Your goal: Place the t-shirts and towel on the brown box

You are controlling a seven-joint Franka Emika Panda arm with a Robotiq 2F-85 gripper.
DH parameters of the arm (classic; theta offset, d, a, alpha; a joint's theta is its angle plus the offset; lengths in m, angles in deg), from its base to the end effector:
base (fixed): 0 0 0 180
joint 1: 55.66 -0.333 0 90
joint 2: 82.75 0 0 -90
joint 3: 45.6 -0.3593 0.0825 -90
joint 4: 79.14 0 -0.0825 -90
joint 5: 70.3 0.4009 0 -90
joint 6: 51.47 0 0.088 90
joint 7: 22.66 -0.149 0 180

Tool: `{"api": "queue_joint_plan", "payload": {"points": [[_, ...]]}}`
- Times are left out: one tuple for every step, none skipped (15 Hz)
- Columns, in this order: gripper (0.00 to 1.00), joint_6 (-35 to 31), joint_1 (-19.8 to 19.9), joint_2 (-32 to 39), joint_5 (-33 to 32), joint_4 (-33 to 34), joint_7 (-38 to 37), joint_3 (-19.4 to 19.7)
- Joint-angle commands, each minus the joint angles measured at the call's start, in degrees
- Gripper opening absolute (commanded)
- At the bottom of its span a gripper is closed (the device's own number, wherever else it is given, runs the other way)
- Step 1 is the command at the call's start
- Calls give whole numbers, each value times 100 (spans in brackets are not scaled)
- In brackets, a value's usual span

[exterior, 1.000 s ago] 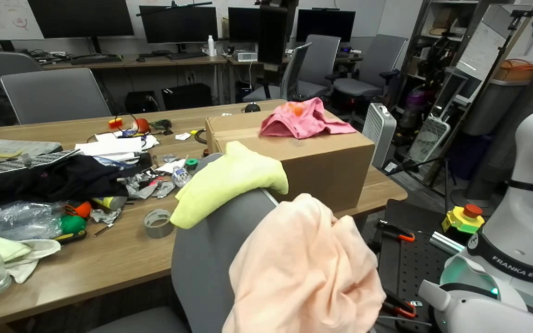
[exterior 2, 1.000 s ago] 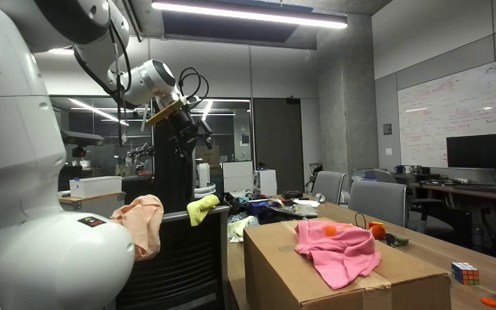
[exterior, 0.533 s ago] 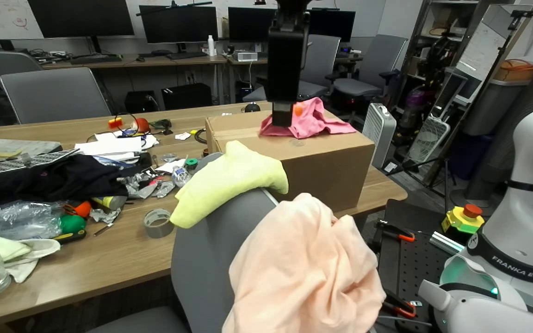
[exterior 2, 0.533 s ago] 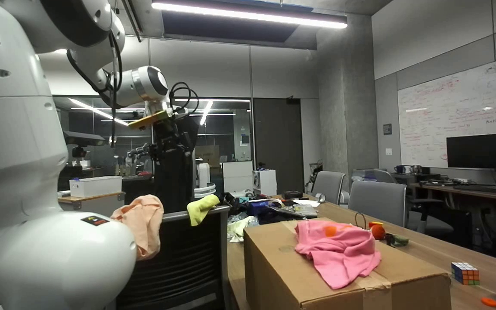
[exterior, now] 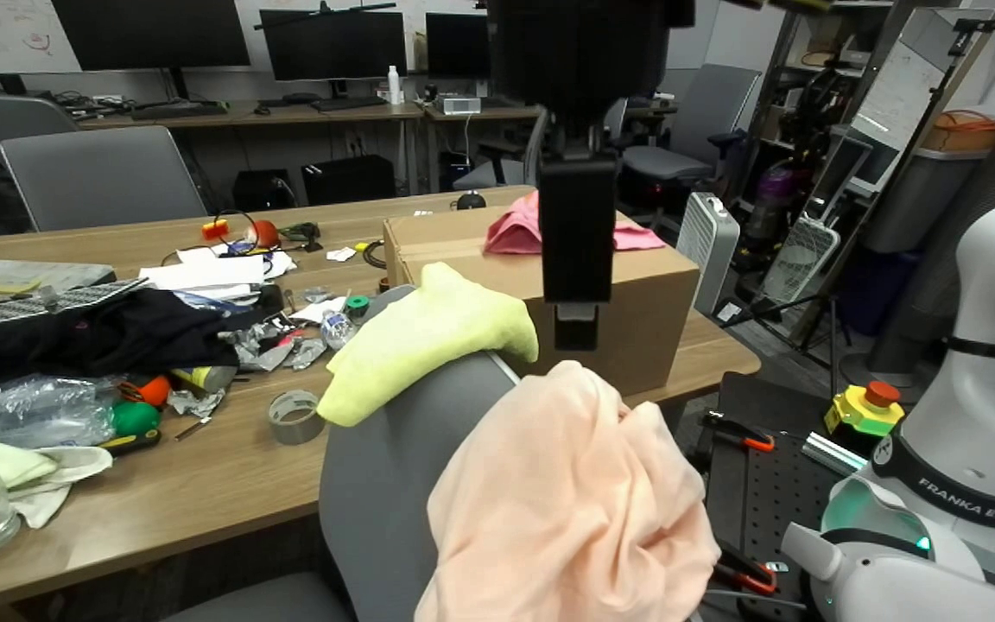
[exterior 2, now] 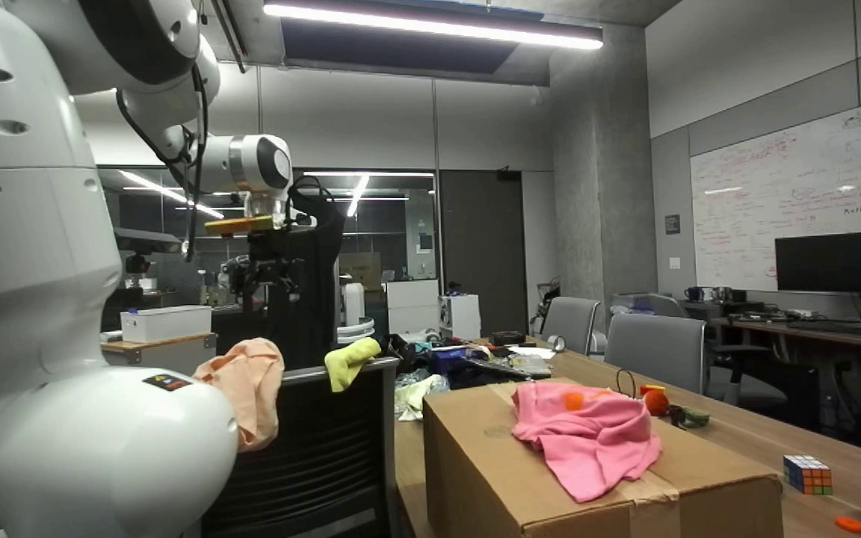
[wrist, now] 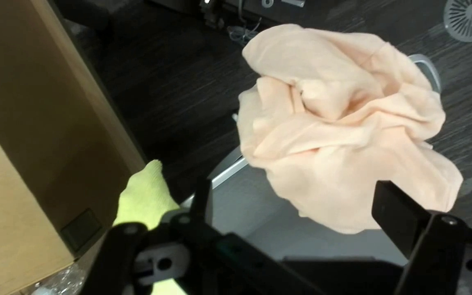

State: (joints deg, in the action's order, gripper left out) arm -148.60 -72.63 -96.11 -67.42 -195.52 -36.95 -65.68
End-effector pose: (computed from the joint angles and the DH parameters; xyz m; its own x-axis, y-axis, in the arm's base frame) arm 0.3735 0.3046 0.5269 0.9266 0.3612 -0.1044 0.3682 -0.9279 0.0582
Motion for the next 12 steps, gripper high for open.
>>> {"api": "queue_joint_plan", "payload": {"points": [[100,-60,-48,147,407,-72,168,21],[100,-73,-53,183,444,-110,194,11],[100,-134,-58,227,466,-171,205,0],[100,-142,-63,259,498,-208,221,1],[100,-194,-72,278,464,-267,220,-11],[100,-293,-77,299,440,-332,182,-20],[100,-377,-84,323,447,-385,161,-24],[100,-470,-88,324,427,-451,130,-34],[100,-590,-96,341,418,-514,135,-43],[100,-701,-98,355,409,-574,121,-48],[100,-768,-104,373,414,-617,135,-54],[100,-852,-105,372,401,-671,124,-62]]}}
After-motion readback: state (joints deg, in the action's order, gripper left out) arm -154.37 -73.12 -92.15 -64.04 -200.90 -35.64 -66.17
